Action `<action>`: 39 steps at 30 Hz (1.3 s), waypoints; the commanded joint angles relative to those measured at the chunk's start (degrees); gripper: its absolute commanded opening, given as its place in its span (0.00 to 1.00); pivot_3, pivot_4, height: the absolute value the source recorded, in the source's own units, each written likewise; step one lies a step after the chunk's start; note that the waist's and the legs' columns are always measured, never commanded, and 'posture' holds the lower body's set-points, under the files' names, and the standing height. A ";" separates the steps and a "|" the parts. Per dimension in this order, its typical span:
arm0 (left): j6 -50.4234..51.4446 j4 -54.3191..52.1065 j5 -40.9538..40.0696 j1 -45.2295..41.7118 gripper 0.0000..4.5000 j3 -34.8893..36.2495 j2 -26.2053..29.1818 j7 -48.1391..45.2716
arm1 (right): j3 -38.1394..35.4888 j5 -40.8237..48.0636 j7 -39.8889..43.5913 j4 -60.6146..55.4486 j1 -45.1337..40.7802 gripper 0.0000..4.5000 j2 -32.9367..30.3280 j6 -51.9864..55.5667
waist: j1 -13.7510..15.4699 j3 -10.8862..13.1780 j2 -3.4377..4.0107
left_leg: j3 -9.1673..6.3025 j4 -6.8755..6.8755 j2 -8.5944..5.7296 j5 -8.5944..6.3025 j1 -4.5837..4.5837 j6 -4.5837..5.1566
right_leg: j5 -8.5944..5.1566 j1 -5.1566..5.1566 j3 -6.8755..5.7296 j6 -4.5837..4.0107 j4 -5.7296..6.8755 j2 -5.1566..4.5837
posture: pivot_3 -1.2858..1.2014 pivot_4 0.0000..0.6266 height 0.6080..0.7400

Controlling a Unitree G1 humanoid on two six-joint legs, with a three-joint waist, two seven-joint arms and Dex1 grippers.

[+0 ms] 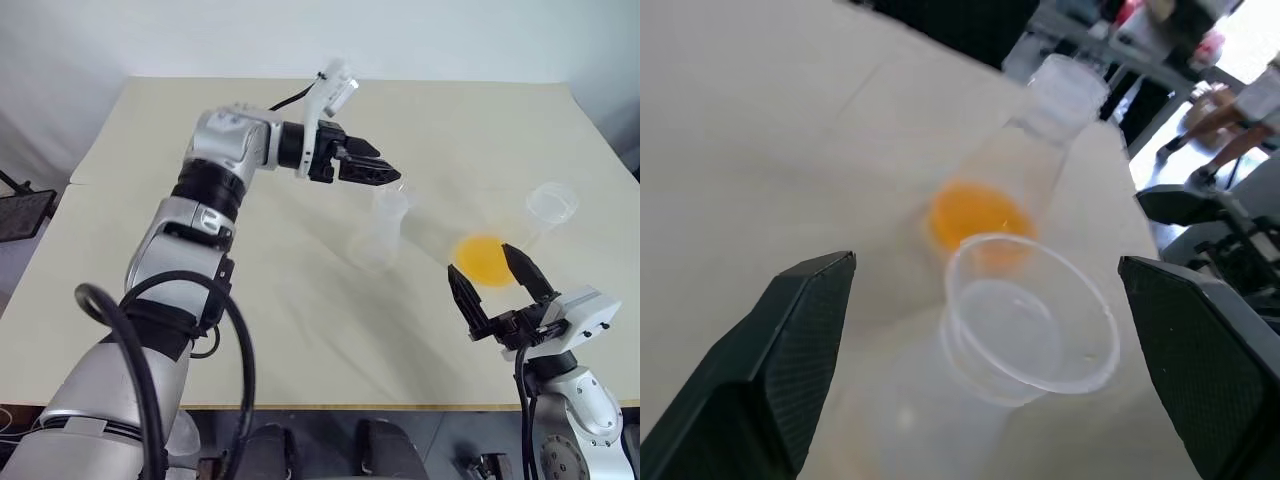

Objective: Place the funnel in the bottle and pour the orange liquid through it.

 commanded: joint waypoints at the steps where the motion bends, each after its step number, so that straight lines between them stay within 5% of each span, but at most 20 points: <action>1: -3.63 -9.36 -3.97 4.68 0.99 4.91 3.15 -4.03 | -0.45 0.60 0.14 -1.44 -0.26 1.00 -0.10 -1.26 | -0.05 0.00 0.01 | 0.00 0.00 0.00 0.00 0.01 0.00 | 0.00 0.00 0.00 0.00 0.00 0.00 | 0.52 0.24 1.00; 13: -18.15 -42.29 -7.93 41.96 0.99 18.67 17.46 -0.05 | -3.09 6.45 4.01 3.03 -6.58 1.00 -6.26 3.66 | -0.29 -0.01 0.02 | -0.45 0.19 0.02 -0.04 0.12 0.07 | 0.00 0.00 0.13 -0.01 0.36 -0.09 | 0.52 0.24 1.00; 20: -18.14 -60.71 -9.80 66.65 0.99 20.86 17.73 5.58 | -9.06 10.04 5.16 3.01 -4.66 1.00 -9.85 6.52 | 0.69 -0.02 0.02 | -0.83 0.39 0.05 -0.12 0.03 0.21 | 0.01 0.19 0.16 0.00 0.46 -0.27 | 0.52 0.24 1.00; 31: -21.25 -63.86 -8.68 68.40 0.99 10.77 10.11 10.04 | -26.50 12.58 6.23 1.96 13.84 1.00 -7.58 4.35 | 1.46 -0.13 0.08 | -0.69 0.45 -0.06 -0.16 0.07 0.26 | 0.01 0.33 0.27 0.01 0.26 -0.07 | 0.52 0.24 1.00; 39: -22.28 -62.53 -10.15 66.25 0.99 8.86 10.90 8.69 | -28.40 11.87 7.91 7.18 16.06 1.00 -6.45 2.74 | 0.50 -0.17 0.15 | -0.18 0.35 0.02 -0.16 0.28 0.25 | 0.01 0.21 0.81 0.01 0.19 0.04 | 0.52 0.24 1.00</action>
